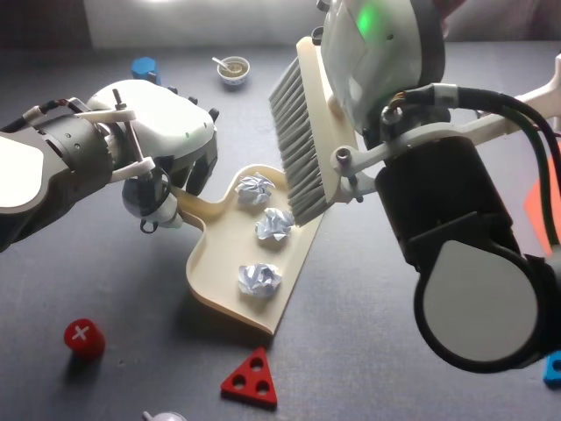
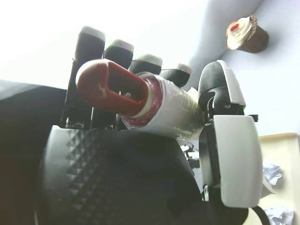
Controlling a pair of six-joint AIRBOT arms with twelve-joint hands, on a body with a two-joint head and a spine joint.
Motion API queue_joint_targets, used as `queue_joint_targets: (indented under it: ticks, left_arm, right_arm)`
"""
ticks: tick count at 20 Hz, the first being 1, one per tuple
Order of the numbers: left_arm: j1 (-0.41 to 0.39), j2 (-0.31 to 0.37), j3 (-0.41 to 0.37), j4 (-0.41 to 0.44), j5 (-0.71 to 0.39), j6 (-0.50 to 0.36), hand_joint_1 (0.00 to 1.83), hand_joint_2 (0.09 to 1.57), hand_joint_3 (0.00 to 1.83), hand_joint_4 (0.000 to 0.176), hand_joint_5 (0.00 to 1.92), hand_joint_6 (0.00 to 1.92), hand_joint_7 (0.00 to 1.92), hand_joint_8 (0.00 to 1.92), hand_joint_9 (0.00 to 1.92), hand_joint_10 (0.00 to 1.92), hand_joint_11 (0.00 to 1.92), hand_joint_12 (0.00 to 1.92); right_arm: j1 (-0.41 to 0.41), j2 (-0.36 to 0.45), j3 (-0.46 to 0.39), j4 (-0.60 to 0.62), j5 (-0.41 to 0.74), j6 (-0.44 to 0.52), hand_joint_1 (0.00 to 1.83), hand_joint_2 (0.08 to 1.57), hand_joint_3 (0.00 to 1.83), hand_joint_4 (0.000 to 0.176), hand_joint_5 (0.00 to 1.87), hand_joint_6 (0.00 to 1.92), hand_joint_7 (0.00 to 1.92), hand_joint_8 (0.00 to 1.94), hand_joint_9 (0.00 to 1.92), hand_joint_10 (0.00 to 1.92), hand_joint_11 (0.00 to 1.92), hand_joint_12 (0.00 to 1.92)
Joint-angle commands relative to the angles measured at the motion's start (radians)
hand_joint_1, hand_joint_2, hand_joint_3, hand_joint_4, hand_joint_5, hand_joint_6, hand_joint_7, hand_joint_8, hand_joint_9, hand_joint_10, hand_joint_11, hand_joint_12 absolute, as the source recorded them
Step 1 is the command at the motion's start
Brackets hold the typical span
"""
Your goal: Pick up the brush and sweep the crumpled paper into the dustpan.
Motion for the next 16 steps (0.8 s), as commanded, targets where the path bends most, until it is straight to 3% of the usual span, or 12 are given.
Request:
queue_joint_targets:
  ticks: [1, 3, 4, 5, 6, 7, 8, 9, 11, 16]
  left_arm:
    - [-0.003, 0.011, -0.002, 0.036, 0.060, 0.002, 1.26, 1.08, 0.00, 0.000, 1.08, 0.97, 1.05, 0.71, 1.08, 0.00, 0.66, 0.86]
    - [-0.003, 0.012, -0.003, 0.036, 0.060, 0.001, 1.26, 1.08, 0.00, 0.000, 1.08, 0.98, 1.03, 0.73, 1.05, 0.01, 0.65, 0.86]
    - [-0.002, 0.012, -0.003, 0.036, 0.060, 0.001, 1.19, 1.09, 0.00, 0.000, 1.03, 0.91, 0.97, 0.29, 1.02, 0.01, 0.60, 0.87]
    - [-0.002, 0.012, -0.003, 0.036, 0.060, 0.002, 1.17, 1.09, 0.00, 0.000, 1.02, 0.91, 0.98, 0.10, 0.98, 0.00, 0.56, 0.86]
    - [-0.001, 0.013, -0.005, 0.036, 0.060, 0.002, 1.16, 1.10, 0.00, 0.000, 1.01, 0.92, 0.99, 0.03, 0.96, 0.00, 0.54, 0.85]
    - [-0.001, 0.013, -0.005, 0.036, 0.060, 0.001, 1.13, 1.11, 0.00, 0.000, 0.98, 0.97, 0.97, 0.01, 0.92, 0.00, 0.50, 0.83]
    - [0.000, 0.013, -0.007, 0.036, 0.060, 0.000, 1.07, 1.06, 0.00, 0.000, 0.88, 0.39, 0.95, 0.01, 0.90, 0.01, 0.48, 0.83]
    - [-0.001, 0.013, -0.008, 0.036, 0.060, 0.000, 1.06, 1.04, 0.00, 0.000, 0.93, 0.13, 0.96, 0.01, 0.90, 0.00, 0.49, 0.81]
    - [-0.001, 0.013, -0.009, 0.036, 0.060, -0.002, 1.05, 1.02, 0.00, 0.000, 0.94, 0.02, 0.96, 0.00, 0.90, 0.00, 0.48, 0.80]
    - [-0.005, 0.013, -0.009, 0.036, 0.060, -0.002, 1.05, 1.01, 0.00, 0.000, 0.92, 0.00, 0.94, 0.00, 0.88, 0.00, 0.47, 0.78]
  right_arm:
    - [-0.001, 0.019, -0.007, -0.103, -0.066, -0.015, 0.56, 1.47, 0.00, 0.000, 0.86, 1.92, 0.90, 1.94, 0.83, 1.92, 0.83, 1.92]
    - [-0.008, 0.033, -0.020, -0.102, -0.066, -0.015, 0.57, 1.47, 0.00, 0.000, 0.86, 1.92, 0.89, 1.94, 0.82, 1.92, 0.80, 1.92]
    - [-0.011, 0.037, -0.025, -0.102, -0.066, -0.015, 0.57, 1.47, 0.00, 0.000, 0.86, 1.92, 0.89, 1.94, 0.82, 1.92, 0.80, 1.92]
    - [-0.013, 0.039, -0.027, -0.102, -0.066, -0.015, 0.57, 1.47, 0.00, 0.000, 0.85, 1.92, 0.89, 1.94, 0.82, 1.92, 0.81, 1.92]
    - [-0.014, 0.040, -0.029, -0.102, -0.066, -0.015, 0.57, 1.47, 0.00, 0.000, 0.85, 1.92, 0.88, 1.94, 0.81, 1.92, 0.81, 1.92]
    - [-0.015, 0.040, -0.029, -0.102, -0.066, -0.015, 0.56, 1.48, 0.00, 0.000, 0.85, 1.92, 0.88, 1.94, 0.81, 1.92, 0.79, 1.92]
    - [-0.016, 0.040, -0.029, -0.102, -0.066, -0.015, 0.55, 1.48, 0.00, 0.000, 0.85, 1.92, 0.89, 1.94, 0.81, 1.92, 0.80, 1.92]
    - [-0.017, 0.040, -0.029, -0.102, -0.066, -0.015, 0.55, 1.48, 0.00, 0.000, 0.86, 1.92, 0.90, 1.94, 0.82, 1.92, 0.80, 1.92]
    - [-0.017, 0.040, -0.028, -0.102, -0.066, -0.015, 0.52, 1.49, 0.00, 0.000, 0.87, 1.92, 0.90, 1.94, 0.83, 1.92, 0.81, 1.92]
    - [-0.018, 0.040, -0.028, -0.102, -0.067, -0.015, 0.55, 1.48, 0.00, 0.000, 0.86, 1.92, 0.91, 1.94, 0.84, 1.92, 0.82, 1.92]
